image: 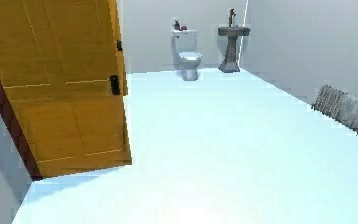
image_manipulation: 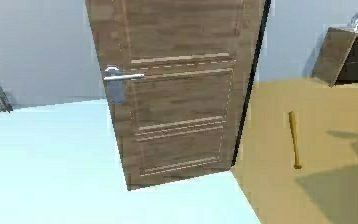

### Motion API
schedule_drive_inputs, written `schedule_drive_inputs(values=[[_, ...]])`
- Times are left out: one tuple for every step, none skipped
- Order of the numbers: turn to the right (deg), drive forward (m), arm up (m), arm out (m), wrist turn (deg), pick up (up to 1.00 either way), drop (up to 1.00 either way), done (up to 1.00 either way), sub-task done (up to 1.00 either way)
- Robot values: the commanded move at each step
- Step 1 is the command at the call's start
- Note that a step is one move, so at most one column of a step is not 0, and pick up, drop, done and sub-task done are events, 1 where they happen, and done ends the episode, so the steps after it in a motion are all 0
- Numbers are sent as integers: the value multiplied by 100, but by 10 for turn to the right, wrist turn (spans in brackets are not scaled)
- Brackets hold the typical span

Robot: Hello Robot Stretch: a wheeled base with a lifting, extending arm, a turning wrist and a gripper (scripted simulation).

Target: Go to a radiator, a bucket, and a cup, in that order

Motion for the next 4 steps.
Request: schedule_drive_inputs(values=[[0,100,0,0,0,0,0,0,0],[-60,0,0,0,0,0,0,0,0],[0,45,0,0,0,0,0,0,0],[-90,0,0,0,0,0,0,0,0]])
